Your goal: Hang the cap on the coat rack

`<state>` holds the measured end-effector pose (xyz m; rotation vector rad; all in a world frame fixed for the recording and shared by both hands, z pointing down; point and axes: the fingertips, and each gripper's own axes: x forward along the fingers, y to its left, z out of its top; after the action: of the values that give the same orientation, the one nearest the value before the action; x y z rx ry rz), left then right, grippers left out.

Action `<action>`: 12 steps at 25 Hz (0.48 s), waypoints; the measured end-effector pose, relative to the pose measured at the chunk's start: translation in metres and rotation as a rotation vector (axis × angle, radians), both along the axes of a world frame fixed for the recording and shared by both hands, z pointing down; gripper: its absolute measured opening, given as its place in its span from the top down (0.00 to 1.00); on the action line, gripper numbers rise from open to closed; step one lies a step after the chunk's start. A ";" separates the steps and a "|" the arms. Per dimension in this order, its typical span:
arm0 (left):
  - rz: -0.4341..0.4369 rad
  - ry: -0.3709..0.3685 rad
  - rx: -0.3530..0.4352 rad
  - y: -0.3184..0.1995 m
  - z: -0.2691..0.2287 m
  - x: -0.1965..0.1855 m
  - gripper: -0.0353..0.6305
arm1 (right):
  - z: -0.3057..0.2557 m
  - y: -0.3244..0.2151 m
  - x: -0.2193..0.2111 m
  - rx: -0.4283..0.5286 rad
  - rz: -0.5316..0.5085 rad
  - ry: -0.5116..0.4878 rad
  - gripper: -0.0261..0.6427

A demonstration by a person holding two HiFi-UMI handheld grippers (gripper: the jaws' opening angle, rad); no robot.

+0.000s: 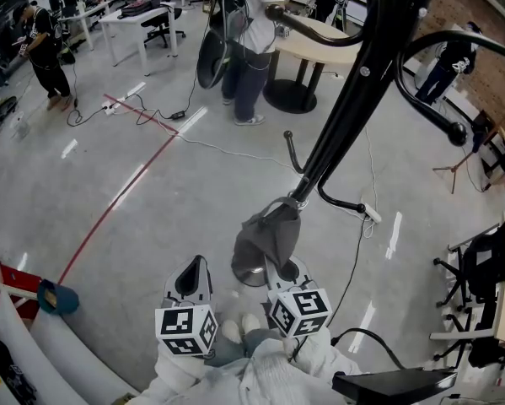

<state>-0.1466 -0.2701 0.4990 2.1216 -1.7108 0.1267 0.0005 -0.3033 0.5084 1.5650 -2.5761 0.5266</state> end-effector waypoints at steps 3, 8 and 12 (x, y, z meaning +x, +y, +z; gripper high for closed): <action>0.003 0.001 -0.001 0.000 -0.002 0.002 0.97 | 0.005 -0.003 0.000 -0.010 0.002 -0.002 0.93; 0.008 -0.001 -0.004 -0.002 -0.002 0.006 0.97 | 0.017 -0.011 0.002 -0.027 0.003 0.012 0.93; 0.016 -0.004 -0.008 -0.003 0.001 0.013 0.97 | 0.029 -0.017 0.008 -0.030 0.008 0.035 0.93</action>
<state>-0.1337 -0.2728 0.4997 2.1305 -1.6935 0.1428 0.0081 -0.3204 0.5373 1.5620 -2.5250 0.5310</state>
